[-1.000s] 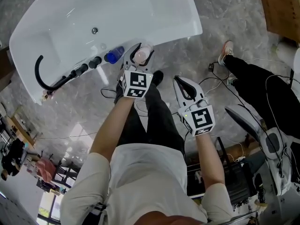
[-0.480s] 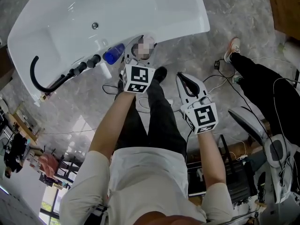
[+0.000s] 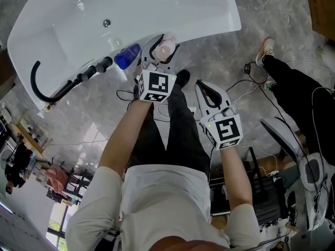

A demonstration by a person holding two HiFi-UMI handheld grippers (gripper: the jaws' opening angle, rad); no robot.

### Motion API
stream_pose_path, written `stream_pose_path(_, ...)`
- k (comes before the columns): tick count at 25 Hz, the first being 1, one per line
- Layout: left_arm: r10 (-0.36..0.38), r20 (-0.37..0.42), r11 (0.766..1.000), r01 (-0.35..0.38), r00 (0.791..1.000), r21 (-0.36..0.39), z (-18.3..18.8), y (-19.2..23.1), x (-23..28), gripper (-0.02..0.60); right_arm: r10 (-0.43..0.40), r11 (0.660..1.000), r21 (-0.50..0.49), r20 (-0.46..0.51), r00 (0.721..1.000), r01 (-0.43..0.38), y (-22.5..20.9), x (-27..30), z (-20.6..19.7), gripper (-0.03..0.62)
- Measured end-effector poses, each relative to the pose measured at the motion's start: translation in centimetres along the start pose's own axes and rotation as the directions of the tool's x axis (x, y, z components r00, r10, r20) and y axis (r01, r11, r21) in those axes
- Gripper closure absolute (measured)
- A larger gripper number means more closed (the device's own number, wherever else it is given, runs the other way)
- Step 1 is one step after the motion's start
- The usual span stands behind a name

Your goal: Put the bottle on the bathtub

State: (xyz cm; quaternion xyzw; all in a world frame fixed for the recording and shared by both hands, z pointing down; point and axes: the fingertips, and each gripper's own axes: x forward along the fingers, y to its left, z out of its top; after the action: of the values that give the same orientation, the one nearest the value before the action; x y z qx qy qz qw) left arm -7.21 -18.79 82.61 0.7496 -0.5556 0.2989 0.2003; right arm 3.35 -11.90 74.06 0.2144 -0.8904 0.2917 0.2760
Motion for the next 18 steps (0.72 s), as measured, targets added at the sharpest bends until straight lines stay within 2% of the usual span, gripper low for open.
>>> stream_pose_path(11, 0.014, 0.017, 1.0, -0.014, 1.0, 0.004, -0.1, 0.1, 0.3, 0.342, -0.015, 1.0, 0.013, -0.005, 1.0, 0.015, -0.1, -0.5, -0.8, 0.563)
stream_pose_path(18, 0.021, 0.013, 1.0, -0.021, 1.0, 0.008, 0.1, 0.3, 0.6, 0.305, -0.017, 1.0, 0.023, -0.012, 1.0, 0.017, 0.1, -0.5, -1.5, 0.563)
